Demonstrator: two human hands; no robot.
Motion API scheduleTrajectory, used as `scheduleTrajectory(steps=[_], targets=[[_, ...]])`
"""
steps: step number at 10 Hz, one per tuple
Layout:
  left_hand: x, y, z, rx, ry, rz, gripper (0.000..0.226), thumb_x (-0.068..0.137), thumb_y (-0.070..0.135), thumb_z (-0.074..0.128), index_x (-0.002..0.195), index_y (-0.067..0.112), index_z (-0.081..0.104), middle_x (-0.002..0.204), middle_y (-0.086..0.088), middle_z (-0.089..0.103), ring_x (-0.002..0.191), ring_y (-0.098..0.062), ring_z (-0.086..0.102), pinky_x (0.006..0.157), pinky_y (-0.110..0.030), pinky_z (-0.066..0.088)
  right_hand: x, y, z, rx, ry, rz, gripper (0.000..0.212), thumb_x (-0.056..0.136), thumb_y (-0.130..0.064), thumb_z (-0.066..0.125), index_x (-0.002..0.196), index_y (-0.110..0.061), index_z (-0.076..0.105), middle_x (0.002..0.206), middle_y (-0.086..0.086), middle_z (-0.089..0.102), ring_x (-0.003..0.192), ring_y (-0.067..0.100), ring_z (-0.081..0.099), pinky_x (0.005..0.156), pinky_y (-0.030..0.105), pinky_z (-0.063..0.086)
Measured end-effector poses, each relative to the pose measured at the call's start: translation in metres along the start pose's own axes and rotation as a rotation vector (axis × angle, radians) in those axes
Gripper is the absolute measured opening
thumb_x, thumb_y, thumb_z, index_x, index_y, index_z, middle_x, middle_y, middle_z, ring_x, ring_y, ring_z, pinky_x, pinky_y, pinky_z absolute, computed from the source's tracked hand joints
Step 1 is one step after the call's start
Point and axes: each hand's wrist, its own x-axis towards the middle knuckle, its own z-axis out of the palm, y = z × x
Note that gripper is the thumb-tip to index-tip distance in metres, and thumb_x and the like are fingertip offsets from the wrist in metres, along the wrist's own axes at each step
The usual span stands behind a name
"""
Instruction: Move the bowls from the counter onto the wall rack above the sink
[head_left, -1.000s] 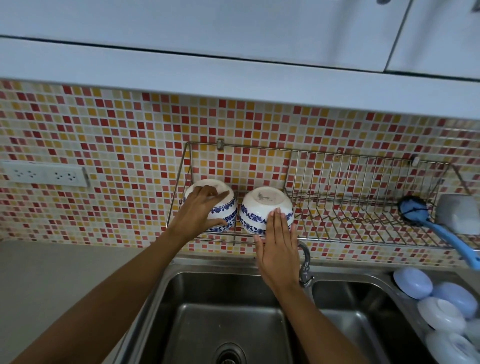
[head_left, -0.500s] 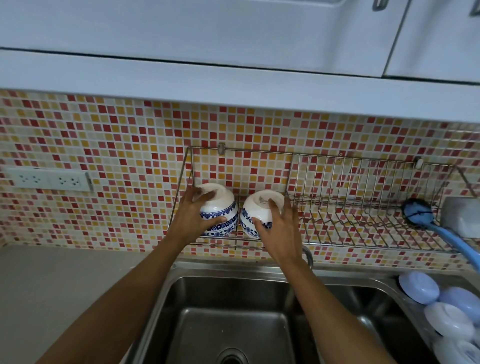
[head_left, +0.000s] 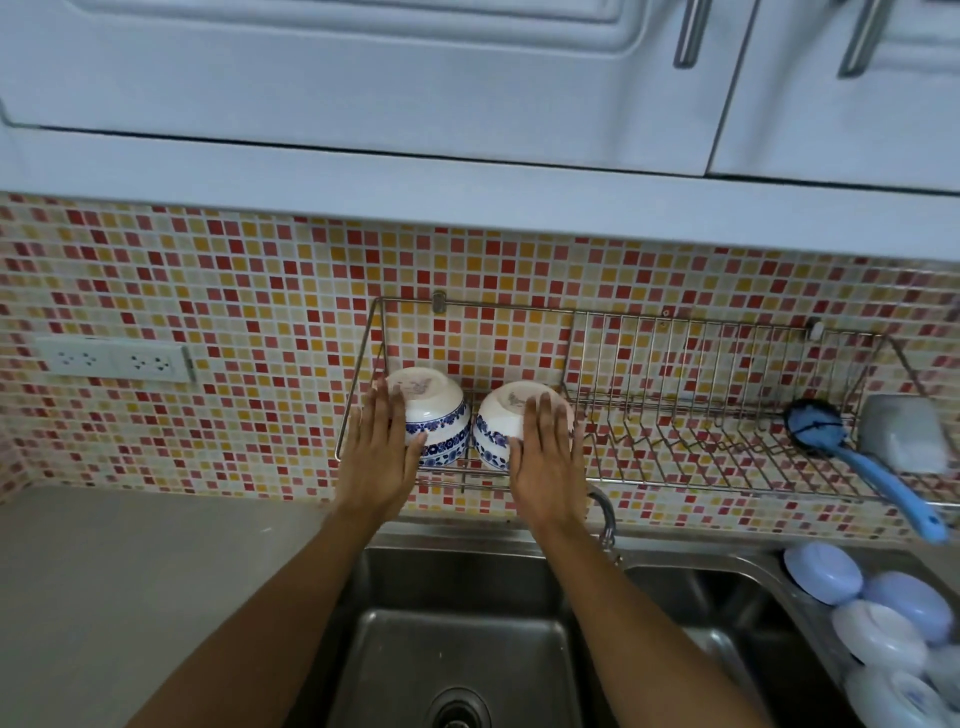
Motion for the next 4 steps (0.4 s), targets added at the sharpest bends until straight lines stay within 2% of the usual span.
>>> scheduleTrajectory(steps=[1,2,3,4], targets=[[-0.031,0.001,0.000,0.007,-0.087,-0.025,0.070,0.093,0.054,-0.004,0.149,0.012,-0.013,0.157,-0.009,-0.019,0.145,-0.024,-0.017,0.120,-0.043,-0.005,-0.028,-0.003,0.000,-0.014,-0.051,0.007,0.060,0.098,-0.041,-0.001,0.152,-0.014,-0.003,0.160,0.006,0.001,0.148,0.023,-0.002,0.119,0.045,-0.004],[-0.062,0.001,-0.007,-0.004,-0.213,-0.011,0.075,0.087,0.060,-0.011,0.146,0.014,-0.020,0.154,-0.006,-0.026,0.143,-0.022,-0.025,0.119,-0.041,-0.007,-0.052,-0.006,-0.006,-0.002,-0.154,-0.014,0.071,0.089,-0.046,-0.015,0.151,-0.013,-0.007,0.160,0.005,-0.009,0.147,0.021,-0.012,0.120,0.043,-0.007],[-0.081,0.004,-0.024,-0.036,-0.304,-0.014,0.076,0.085,0.062,-0.010,0.145,0.017,-0.020,0.156,-0.005,-0.023,0.142,-0.021,-0.024,0.117,-0.036,-0.008,-0.068,-0.012,-0.023,0.047,-0.247,-0.001,0.060,0.099,-0.040,0.001,0.152,-0.011,-0.003,0.161,0.007,-0.005,0.147,0.022,-0.010,0.122,0.040,0.003],[-0.095,0.011,-0.040,-0.045,-0.379,-0.017,0.063,0.099,0.048,0.009,0.147,0.015,-0.013,0.158,-0.007,-0.017,0.144,-0.020,-0.020,0.116,-0.034,-0.009,-0.083,-0.022,-0.041,0.077,-0.304,0.002,0.054,0.104,-0.031,0.014,0.152,-0.009,0.008,0.161,0.010,0.007,0.149,0.023,0.002,0.121,0.038,0.002]])
